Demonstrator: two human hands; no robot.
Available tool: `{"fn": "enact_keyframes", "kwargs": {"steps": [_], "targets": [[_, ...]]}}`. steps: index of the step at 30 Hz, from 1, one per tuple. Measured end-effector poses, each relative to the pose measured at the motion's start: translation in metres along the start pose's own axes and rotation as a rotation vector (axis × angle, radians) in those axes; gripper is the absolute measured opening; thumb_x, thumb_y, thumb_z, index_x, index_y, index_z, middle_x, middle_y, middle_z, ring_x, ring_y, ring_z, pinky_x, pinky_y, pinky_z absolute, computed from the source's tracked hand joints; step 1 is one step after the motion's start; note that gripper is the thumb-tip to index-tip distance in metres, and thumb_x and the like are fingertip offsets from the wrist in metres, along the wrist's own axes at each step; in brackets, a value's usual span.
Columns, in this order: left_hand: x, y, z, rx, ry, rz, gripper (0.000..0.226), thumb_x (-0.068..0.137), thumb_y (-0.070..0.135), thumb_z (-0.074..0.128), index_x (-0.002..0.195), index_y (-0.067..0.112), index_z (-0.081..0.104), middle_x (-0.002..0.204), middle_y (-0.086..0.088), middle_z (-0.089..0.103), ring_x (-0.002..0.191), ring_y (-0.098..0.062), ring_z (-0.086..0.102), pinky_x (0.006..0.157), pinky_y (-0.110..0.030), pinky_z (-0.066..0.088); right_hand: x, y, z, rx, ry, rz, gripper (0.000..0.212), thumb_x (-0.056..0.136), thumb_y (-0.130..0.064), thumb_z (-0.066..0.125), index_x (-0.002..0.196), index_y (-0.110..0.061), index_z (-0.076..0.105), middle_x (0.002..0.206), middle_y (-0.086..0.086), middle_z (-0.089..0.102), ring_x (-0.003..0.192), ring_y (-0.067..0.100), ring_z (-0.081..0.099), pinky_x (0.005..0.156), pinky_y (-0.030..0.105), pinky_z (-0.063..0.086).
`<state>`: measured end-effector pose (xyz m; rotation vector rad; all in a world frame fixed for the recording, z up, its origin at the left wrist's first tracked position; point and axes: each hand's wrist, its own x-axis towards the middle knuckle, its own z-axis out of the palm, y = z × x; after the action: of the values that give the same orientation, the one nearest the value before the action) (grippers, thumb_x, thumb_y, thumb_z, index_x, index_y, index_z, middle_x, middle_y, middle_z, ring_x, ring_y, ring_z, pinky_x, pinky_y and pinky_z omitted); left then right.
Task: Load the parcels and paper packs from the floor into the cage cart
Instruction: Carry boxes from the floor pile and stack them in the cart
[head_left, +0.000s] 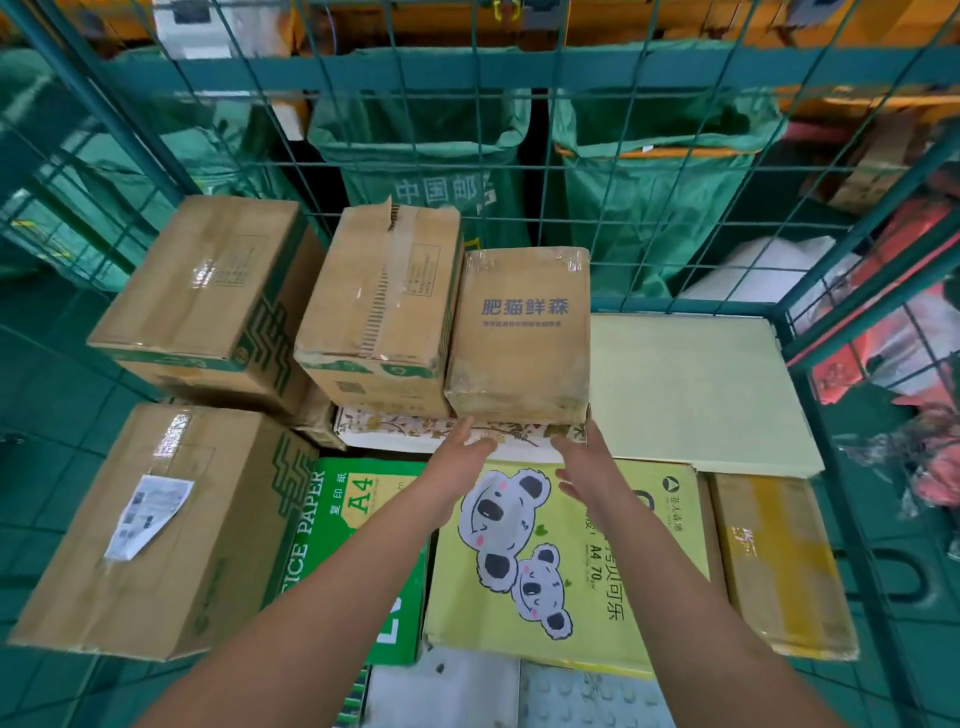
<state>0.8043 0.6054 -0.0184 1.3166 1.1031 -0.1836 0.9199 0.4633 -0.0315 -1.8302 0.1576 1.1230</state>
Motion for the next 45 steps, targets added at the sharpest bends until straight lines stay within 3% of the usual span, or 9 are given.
{"fn": "enact_keyframes", "kwargs": {"steps": [3, 6, 12, 18, 21, 26, 34, 39, 45], "targets": [[-0.023, -0.012, 0.006, -0.028, 0.008, -0.006, 0.065, 0.106, 0.035, 0.055, 0.162, 0.039, 0.023, 0.167, 0.007, 0.027, 0.149, -0.023, 0.036, 0.114, -0.044, 0.041, -0.025, 0.017, 0.004, 0.081, -0.026, 0.029, 0.068, 0.105, -0.032, 0.056, 0.163, -0.034, 0.02, 0.15, 0.003, 0.048, 0.124, 0.03, 0.059, 0.107, 0.045, 0.05], [-0.05, -0.022, 0.014, -0.067, -0.002, 0.005, 0.062, 0.106, 0.034, 0.056, 0.161, 0.036, 0.028, 0.165, 0.003, 0.032, 0.144, -0.024, 0.042, 0.111, -0.042, 0.044, -0.047, 0.035, 0.006, 0.134, -0.072, 0.052, 0.064, 0.104, -0.035, 0.057, 0.16, -0.032, 0.028, 0.133, -0.001, 0.058, 0.106, 0.02, 0.064, 0.104, 0.041, 0.053], [-0.102, -0.044, 0.023, -0.173, -0.041, 0.033, 0.059, 0.103, 0.037, 0.06, 0.157, 0.038, 0.036, 0.154, 0.007, 0.047, 0.113, -0.012, 0.058, 0.105, -0.038, 0.05, -0.101, 0.056, 0.008, 0.269, -0.1, 0.015, 0.056, 0.104, -0.035, 0.057, 0.155, -0.025, 0.038, 0.134, 0.003, 0.06, 0.112, 0.022, 0.065, 0.099, 0.037, 0.053], [-0.154, -0.076, -0.001, -0.231, -0.14, 0.052, 0.056, 0.103, 0.035, 0.062, 0.154, 0.035, 0.041, 0.146, 0.003, 0.053, 0.132, -0.023, 0.054, 0.097, -0.038, 0.051, -0.177, 0.093, 0.019, 0.418, -0.004, 0.004, 0.021, 0.107, -0.032, 0.052, 0.124, -0.02, 0.057, 0.117, 0.003, 0.065, 0.105, 0.021, 0.067, 0.101, 0.04, 0.053], [-0.178, -0.1, -0.021, -0.31, -0.199, 0.028, 0.033, 0.103, 0.035, 0.062, 0.135, 0.036, 0.055, 0.144, 0.005, 0.054, 0.126, -0.022, 0.059, 0.093, -0.036, 0.053, -0.215, 0.126, 0.029, 0.505, 0.072, 0.025, 0.017, 0.108, -0.031, 0.05, 0.117, -0.021, 0.058, 0.117, 0.004, 0.066, 0.107, 0.023, 0.067, 0.104, 0.042, 0.052], [-0.202, -0.152, -0.029, -0.34, -0.333, -0.011, 0.045, 0.103, 0.031, 0.062, 0.146, 0.034, 0.049, 0.143, 0.008, 0.057, 0.125, -0.023, 0.061, 0.085, -0.034, 0.055, -0.27, 0.19, 0.05, 0.645, 0.211, 0.062, 0.029, 0.109, -0.032, 0.046, 0.134, -0.019, 0.051, 0.115, 0.004, 0.065, 0.099, 0.022, 0.068, 0.085, 0.036, 0.056], [-0.242, -0.208, 0.009, -0.126, -0.617, -0.056, 0.05, 0.103, 0.028, 0.063, 0.15, 0.026, 0.047, 0.14, 0.006, 0.06, 0.125, -0.02, 0.06, 0.112, -0.043, 0.045, -0.355, 0.289, 0.071, 0.877, 0.487, 0.114, 0.034, 0.108, -0.034, 0.048, 0.137, -0.019, 0.056, 0.124, 0.006, 0.068, 0.107, 0.025, 0.068, 0.096, 0.038, 0.054], [-0.283, -0.22, 0.05, 0.074, -0.776, -0.044, 0.023, 0.106, 0.029, 0.057, 0.129, 0.031, 0.054, 0.145, 0.003, 0.053, 0.122, -0.022, 0.059, 0.105, -0.041, 0.048, -0.408, 0.347, 0.071, 1.066, 0.667, 0.108, 0.039, 0.107, -0.033, 0.049, 0.142, -0.016, 0.055, 0.122, 0.006, 0.068, 0.108, 0.025, 0.068, 0.08, 0.033, 0.055], [-0.336, -0.268, 0.104, 0.326, -0.966, -0.048, 0.035, 0.108, 0.034, 0.051, 0.142, 0.031, 0.047, 0.148, 0.005, 0.051, 0.125, -0.023, 0.057, 0.107, -0.04, 0.048, -0.467, 0.418, 0.072, 1.308, 0.877, 0.125, 0.037, 0.106, -0.031, 0.052, 0.14, -0.017, 0.055, 0.124, 0.006, 0.069, 0.108, 0.024, 0.068, 0.08, 0.033, 0.056]]}}
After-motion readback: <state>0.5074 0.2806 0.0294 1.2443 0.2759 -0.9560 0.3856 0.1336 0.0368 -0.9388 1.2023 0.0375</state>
